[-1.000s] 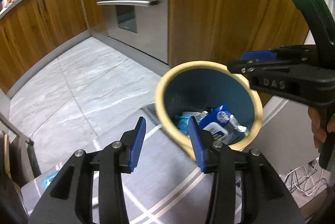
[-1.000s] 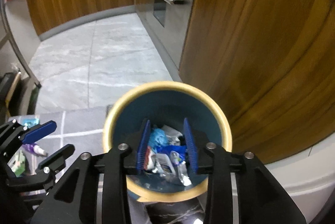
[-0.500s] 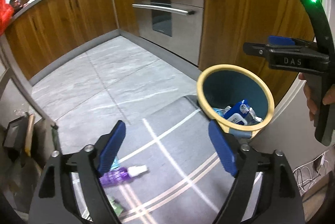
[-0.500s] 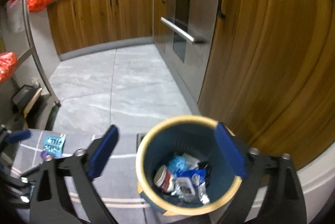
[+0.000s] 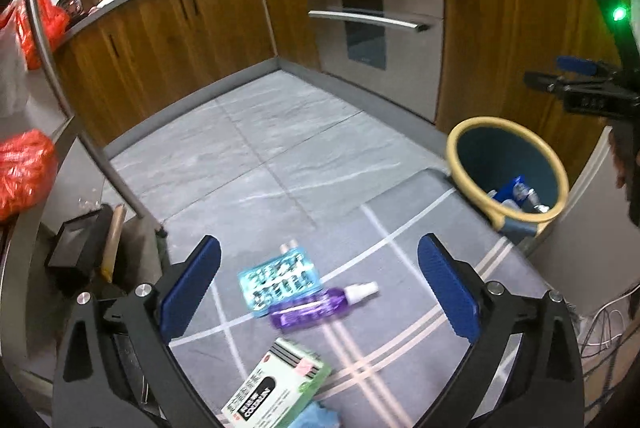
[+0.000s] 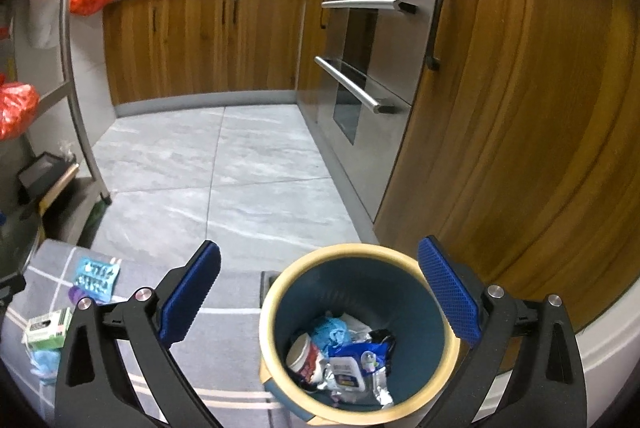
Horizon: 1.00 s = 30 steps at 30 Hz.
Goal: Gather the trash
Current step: 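Move both open tools back over the remaining items on the mat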
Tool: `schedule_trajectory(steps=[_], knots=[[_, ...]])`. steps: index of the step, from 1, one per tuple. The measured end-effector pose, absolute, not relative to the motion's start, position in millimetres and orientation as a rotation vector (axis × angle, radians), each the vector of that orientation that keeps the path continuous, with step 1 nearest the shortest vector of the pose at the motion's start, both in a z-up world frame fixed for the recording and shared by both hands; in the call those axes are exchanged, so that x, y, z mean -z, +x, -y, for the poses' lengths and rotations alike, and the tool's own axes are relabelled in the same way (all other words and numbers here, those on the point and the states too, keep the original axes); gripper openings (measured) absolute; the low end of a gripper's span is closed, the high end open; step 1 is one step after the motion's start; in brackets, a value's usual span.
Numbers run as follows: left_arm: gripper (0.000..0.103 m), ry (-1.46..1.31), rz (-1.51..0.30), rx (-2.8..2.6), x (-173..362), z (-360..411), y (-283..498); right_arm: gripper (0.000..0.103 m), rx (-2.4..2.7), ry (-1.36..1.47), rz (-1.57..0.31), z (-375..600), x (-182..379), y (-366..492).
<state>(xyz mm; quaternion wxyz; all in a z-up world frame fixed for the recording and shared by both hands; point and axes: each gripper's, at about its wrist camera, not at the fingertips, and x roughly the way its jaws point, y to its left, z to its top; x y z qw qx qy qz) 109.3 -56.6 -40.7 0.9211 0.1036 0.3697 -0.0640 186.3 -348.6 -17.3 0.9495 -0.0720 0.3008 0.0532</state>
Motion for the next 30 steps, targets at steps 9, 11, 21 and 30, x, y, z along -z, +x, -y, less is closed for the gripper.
schedule_trajectory(steps=[9, 11, 21, 30], knots=[[0.097, 0.151, -0.727, 0.101, 36, 20, 109, 0.098, -0.168, -0.089, -0.681, 319, 24, 185], [0.097, 0.140, -0.729, 0.087, 36, 9, 108, 0.098, -0.200, -0.077, -0.702, 307, 26, 185], [0.097, 0.079, -0.766, 0.019, 41, -48, 98, 0.098, -0.344, -0.195, -0.782, 220, 51, 175], [0.097, 0.097, -0.865, 0.051, 75, -80, 87, 0.098, -0.493, -0.255, -0.889, 158, 90, 173]])
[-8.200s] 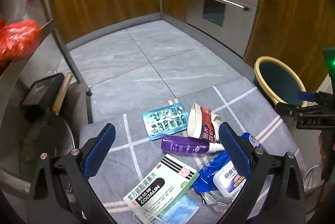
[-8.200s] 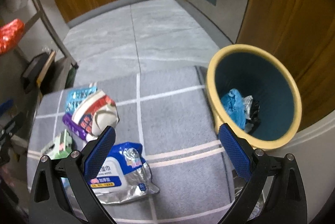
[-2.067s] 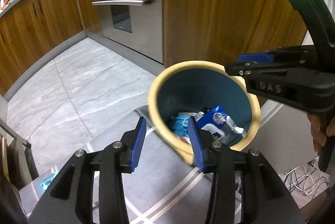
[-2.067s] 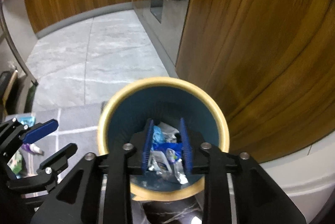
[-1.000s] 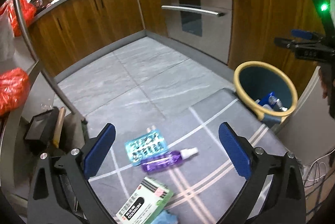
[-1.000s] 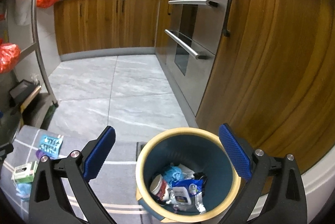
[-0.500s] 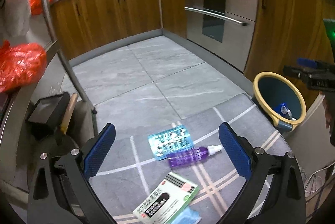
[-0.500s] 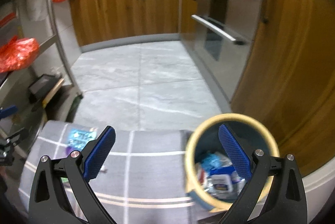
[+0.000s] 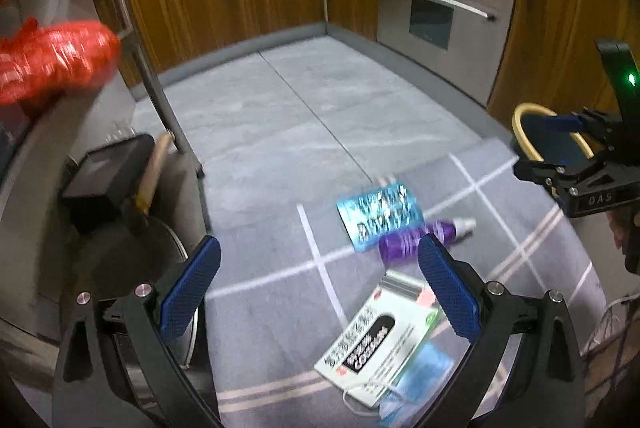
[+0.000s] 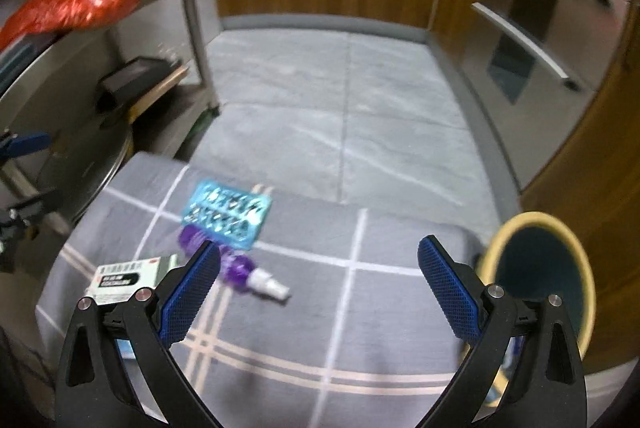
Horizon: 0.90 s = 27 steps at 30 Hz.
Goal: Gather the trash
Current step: 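Move both open tools back over the remaining items on the mat, then grasp the green COLTALIN box with the left tool while the right tool grasps the purple spray bottle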
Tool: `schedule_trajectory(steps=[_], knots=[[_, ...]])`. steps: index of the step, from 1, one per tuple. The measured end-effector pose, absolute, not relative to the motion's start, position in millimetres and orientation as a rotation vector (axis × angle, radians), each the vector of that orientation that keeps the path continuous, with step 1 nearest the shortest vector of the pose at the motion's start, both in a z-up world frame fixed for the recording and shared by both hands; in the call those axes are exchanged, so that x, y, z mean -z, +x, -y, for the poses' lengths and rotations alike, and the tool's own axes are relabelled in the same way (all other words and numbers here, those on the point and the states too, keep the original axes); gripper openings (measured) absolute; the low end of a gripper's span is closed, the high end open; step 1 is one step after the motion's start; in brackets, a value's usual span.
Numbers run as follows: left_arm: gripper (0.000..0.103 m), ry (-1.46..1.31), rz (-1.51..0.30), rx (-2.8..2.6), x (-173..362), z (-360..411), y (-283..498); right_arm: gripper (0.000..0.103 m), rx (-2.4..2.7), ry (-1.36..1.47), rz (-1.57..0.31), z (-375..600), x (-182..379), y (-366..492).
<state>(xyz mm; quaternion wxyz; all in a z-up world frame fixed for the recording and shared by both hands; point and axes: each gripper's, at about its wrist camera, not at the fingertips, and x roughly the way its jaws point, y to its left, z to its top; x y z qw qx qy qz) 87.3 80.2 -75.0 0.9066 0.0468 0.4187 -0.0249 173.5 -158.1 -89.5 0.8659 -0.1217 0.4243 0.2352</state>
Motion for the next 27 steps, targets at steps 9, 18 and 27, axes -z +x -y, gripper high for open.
schedule_trajectory(steps=[9, 18, 27], knots=[[0.097, 0.061, -1.013, 0.241, 129, -64, 87, 0.098, -0.525, -0.325, -0.933, 129, 110, 174], [0.097, 0.104, -1.111, 0.304, 165, -34, 98, 0.098, -0.520, -0.336, -0.947, 137, 115, 177], [0.082, 0.264, -1.164, 0.318, 185, -5, 97, 0.098, -0.515, -0.315, -0.947, 147, 115, 182]])
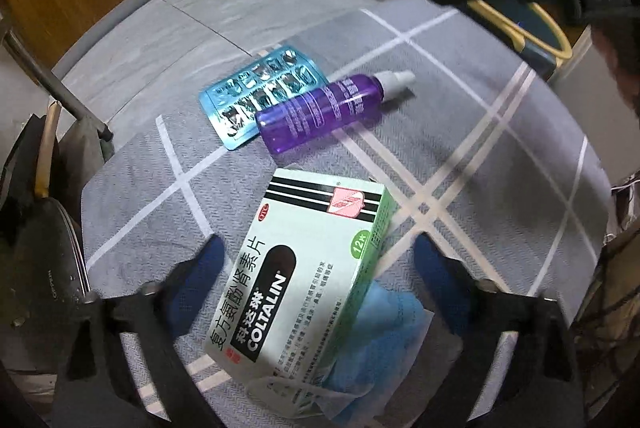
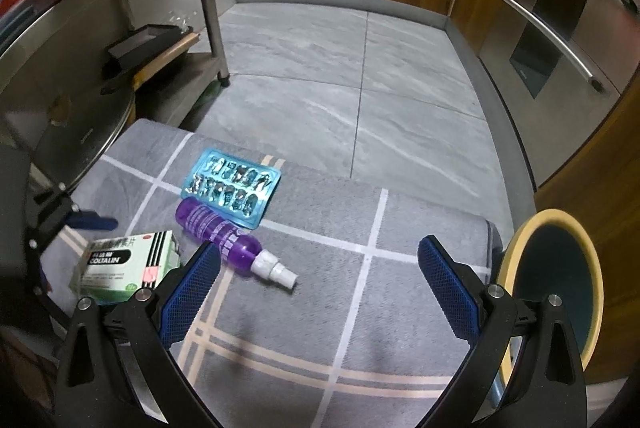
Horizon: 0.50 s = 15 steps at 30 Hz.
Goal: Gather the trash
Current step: 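Grasp the green COLTALIN box with the left tool while the right tool grasps the purple spray bottle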
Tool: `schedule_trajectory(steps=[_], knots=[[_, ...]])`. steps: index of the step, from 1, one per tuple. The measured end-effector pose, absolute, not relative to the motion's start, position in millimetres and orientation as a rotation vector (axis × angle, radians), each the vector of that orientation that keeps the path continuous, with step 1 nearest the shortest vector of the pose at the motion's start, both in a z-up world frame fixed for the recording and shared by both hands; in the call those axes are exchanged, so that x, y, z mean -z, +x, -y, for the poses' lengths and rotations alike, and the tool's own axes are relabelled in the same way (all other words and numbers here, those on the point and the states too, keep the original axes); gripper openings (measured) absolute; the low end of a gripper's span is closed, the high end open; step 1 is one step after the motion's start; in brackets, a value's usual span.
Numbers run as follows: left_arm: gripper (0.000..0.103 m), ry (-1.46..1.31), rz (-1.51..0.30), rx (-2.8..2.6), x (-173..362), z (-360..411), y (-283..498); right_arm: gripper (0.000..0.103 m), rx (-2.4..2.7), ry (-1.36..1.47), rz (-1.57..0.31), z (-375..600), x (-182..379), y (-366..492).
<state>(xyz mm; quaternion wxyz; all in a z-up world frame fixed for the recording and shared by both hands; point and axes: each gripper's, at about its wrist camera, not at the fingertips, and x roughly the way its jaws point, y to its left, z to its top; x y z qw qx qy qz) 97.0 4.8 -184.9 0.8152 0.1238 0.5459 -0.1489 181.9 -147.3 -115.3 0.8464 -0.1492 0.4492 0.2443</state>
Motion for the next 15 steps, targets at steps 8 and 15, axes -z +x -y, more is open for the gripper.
schedule_trajectory(steps=[8, 15], knots=[[0.040, 0.271, -1.156, 0.342, 172, 1, 100, 0.098, -0.541, -0.331, -0.962, 145, 121, 180], [0.026, 0.181, -1.116, 0.291, 144, -23, 110, 0.098, -0.582, -0.354, -0.980, 136, 129, 175]])
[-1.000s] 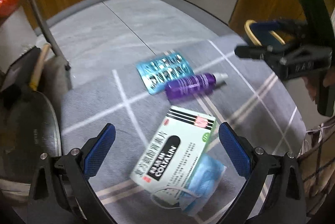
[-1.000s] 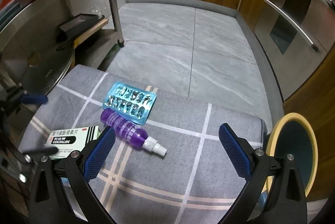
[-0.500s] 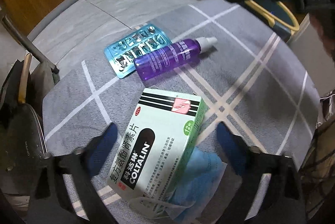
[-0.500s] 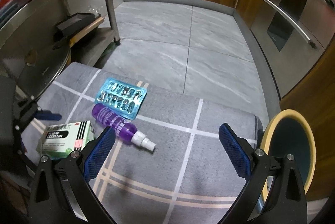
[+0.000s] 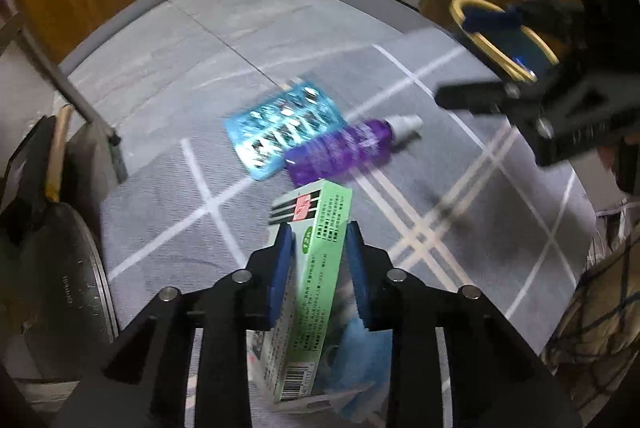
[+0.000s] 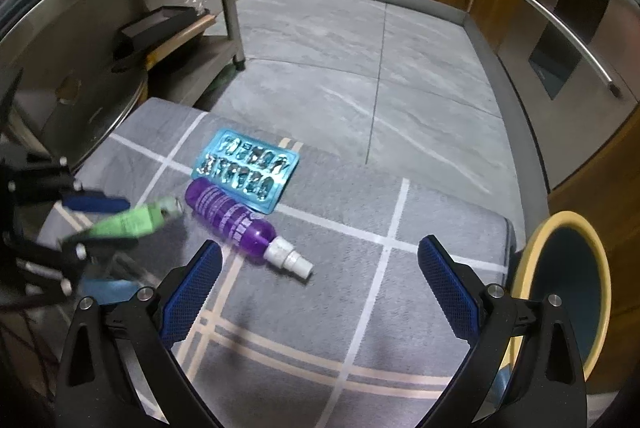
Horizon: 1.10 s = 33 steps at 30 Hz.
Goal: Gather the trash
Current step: 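Grasp the green COLTALIN box with the left tool while the right tool grasps the purple spray bottle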
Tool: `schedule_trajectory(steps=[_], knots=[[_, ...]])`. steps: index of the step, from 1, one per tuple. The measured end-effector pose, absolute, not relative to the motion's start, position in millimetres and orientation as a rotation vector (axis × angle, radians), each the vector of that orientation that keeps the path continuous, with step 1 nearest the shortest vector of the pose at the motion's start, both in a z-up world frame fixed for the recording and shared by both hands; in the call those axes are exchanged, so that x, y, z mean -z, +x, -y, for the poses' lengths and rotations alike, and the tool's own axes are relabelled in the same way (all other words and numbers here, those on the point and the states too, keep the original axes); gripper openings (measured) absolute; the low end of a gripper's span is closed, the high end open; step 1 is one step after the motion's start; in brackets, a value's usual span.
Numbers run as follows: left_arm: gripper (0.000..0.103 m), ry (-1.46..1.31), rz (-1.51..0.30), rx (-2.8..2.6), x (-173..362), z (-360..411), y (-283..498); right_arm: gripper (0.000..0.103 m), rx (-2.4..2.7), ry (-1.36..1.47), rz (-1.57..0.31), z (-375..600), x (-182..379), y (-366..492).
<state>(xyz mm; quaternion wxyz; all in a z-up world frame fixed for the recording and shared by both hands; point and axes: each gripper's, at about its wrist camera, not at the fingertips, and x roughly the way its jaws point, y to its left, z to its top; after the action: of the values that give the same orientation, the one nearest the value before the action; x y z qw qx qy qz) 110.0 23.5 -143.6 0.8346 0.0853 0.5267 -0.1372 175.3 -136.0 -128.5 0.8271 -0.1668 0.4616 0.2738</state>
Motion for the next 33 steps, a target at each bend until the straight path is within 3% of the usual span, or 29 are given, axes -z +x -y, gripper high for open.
schedule_trajectory(steps=[15, 20, 29, 33], knots=[[0.024, 0.096, -1.180, 0.212, 158, -56, 127, 0.093, -0.727, -0.439, -0.978, 92, 154, 168], [0.018, 0.093, -1.133, 0.229, 150, -54, 129, 0.079, -0.741, -0.488, -0.979, 76, 168, 169], [0.018, 0.036, -1.071, 0.204, 135, -59, 130, 0.059, -0.765, -0.565, -0.994, 60, 189, 169], [0.018, 0.005, -1.034, 0.175, 126, -66, 130, 0.041, -0.804, -0.562, -1.028, 59, 191, 166]])
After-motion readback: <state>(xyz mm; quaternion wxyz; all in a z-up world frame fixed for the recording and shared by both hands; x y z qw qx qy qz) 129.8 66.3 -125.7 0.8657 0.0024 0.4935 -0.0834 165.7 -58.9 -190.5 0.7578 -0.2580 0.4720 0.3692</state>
